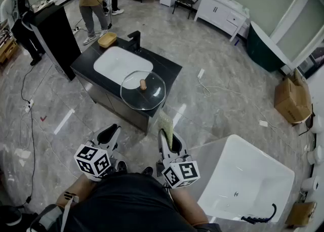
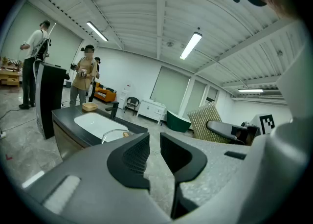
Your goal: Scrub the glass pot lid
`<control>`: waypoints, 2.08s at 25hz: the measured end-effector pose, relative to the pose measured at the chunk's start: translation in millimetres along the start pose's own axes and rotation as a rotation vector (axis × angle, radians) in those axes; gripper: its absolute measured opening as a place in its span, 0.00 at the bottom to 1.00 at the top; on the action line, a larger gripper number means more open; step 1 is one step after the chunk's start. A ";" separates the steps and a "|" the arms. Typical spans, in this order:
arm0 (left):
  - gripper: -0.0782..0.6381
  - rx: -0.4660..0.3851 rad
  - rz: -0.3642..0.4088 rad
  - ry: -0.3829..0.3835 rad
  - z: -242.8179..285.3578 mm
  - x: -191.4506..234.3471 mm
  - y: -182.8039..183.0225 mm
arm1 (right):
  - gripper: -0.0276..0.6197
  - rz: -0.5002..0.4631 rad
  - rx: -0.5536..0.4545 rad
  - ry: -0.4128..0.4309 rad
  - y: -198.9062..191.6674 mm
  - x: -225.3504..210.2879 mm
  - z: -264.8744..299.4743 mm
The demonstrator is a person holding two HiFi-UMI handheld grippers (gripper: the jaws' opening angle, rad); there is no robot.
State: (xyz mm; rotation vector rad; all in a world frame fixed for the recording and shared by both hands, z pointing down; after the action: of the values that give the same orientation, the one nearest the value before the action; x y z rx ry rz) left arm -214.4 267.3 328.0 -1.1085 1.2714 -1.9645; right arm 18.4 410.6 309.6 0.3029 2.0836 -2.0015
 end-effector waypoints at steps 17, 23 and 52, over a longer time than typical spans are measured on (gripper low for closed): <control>0.21 0.049 -0.009 0.016 10.6 -29.8 -26.6 | 0.14 0.038 0.023 0.005 -13.2 -27.2 -23.1; 0.21 0.061 -0.049 0.069 6.6 -17.6 -29.2 | 0.14 0.098 0.078 0.019 -26.5 -31.4 -9.2; 0.21 0.170 -0.152 -0.141 206.3 155.4 35.7 | 0.14 0.087 0.253 -0.271 -45.9 -77.5 196.5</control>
State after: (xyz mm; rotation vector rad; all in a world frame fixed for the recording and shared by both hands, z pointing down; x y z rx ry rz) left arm -116.4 34.6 393.0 -1.2638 0.9528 -2.0220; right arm 83.1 213.5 370.1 0.1520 1.6329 -2.1208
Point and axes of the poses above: the fingertips, and each gripper's own axes: z forward along the fingers, x to its left, y out of its top, the point moved 10 cm from there along -z, backward along the fingers, and after that the axes turned 3 degrees about -x, right-handed, at the moved point
